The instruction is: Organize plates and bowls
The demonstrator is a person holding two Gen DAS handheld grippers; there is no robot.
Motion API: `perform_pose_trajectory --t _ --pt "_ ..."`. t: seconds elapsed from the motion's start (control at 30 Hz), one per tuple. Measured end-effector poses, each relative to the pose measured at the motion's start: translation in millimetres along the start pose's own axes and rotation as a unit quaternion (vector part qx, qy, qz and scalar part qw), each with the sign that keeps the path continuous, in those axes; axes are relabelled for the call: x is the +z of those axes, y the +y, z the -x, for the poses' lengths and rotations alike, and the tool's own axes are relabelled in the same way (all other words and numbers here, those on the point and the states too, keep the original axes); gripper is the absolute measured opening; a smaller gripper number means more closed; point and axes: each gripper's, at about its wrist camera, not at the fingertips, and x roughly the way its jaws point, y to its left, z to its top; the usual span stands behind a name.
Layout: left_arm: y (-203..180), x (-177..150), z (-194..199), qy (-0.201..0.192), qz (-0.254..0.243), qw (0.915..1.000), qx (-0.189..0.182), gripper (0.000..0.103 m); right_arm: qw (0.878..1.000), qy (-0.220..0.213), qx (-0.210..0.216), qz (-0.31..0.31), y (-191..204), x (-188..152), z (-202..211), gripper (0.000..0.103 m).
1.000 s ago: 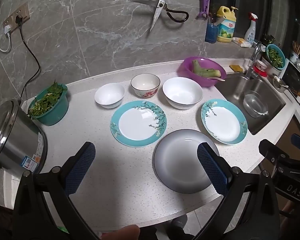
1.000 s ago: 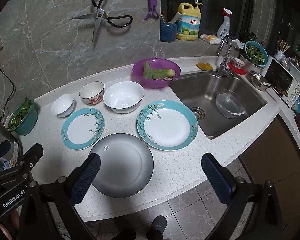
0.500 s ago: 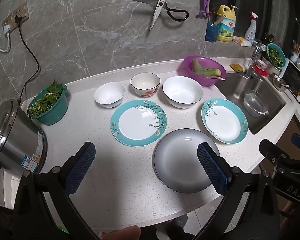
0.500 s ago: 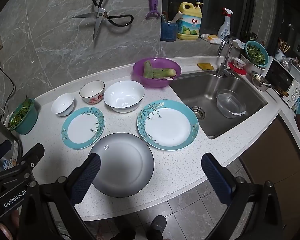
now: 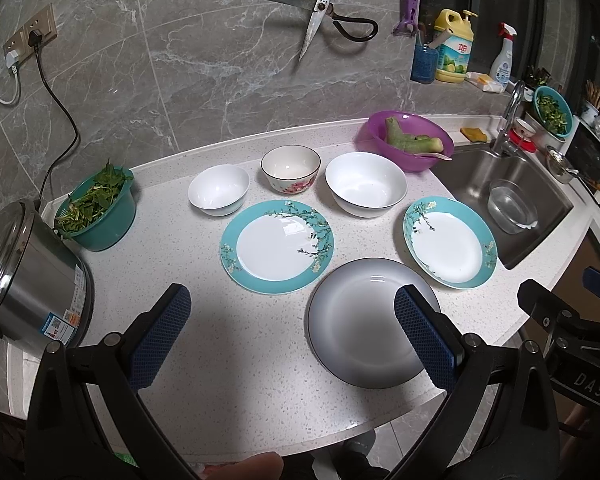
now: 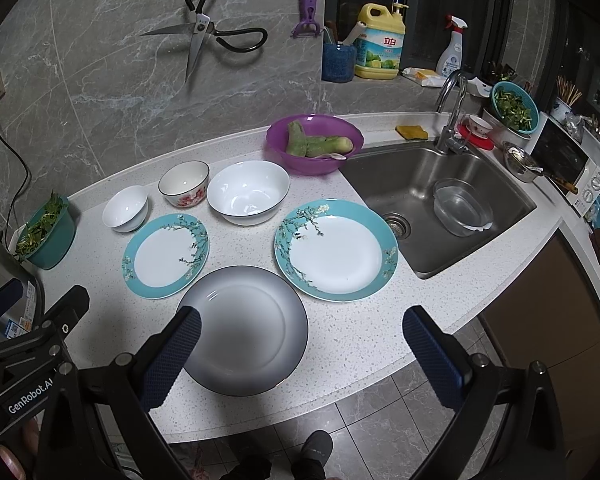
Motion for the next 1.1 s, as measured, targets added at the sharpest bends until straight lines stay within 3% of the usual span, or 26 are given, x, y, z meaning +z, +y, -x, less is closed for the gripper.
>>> perform_pose_trajectory --t 1.1 --pt "-3 -3 -21 0.009 -0.001 1.0000 0.000 0.103 1.000 0.005 0.000 0.001 10 1 -20 0.103"
